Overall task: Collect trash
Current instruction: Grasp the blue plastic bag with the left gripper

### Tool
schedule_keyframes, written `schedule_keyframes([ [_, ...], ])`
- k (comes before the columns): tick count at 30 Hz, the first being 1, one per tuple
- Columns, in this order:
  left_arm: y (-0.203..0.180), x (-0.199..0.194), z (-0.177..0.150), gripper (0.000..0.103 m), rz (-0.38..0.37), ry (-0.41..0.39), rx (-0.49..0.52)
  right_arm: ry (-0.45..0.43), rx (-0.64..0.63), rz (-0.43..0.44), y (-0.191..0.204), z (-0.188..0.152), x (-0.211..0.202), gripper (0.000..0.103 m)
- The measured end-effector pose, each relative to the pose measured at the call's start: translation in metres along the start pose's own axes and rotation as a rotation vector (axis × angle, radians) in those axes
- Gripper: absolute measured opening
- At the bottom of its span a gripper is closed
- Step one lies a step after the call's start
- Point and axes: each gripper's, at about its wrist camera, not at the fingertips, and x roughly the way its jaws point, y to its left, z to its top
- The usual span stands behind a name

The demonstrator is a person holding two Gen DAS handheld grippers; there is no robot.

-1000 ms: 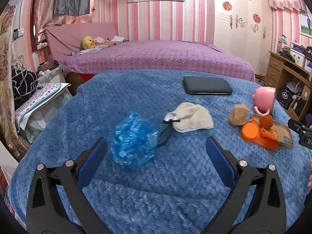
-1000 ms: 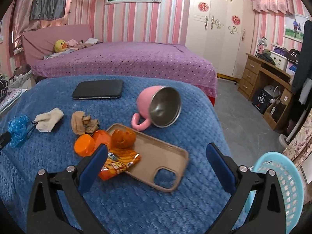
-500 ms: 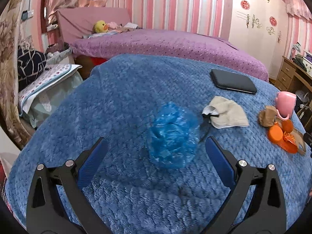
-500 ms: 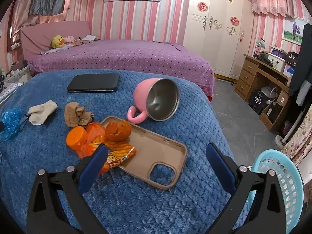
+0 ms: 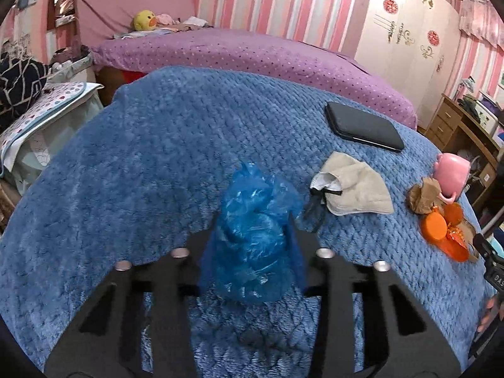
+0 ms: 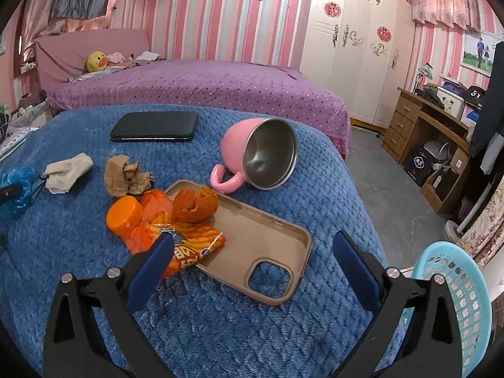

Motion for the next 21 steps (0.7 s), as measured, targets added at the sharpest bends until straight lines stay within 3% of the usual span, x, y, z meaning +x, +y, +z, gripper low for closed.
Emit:
schedule_keyframes([
  [8,-0.003,-0.028,-0.001,0.029,0.04,-0.093,0.052,-0.009,-0.005,-0.001,0.004,-0.005,-0.005,0.098],
  [13,0.007,-0.049,-0.001,0.029,0.055,-0.135,0.022,-0.014,-0.001,0.003,0.004,-0.006,-0.009,0.098],
  [21,0.008,-0.066,-0.003,0.029,0.053,-0.153,0.016,-0.013,-0.016,-0.003,0.009,-0.007,-0.011,0.098],
])
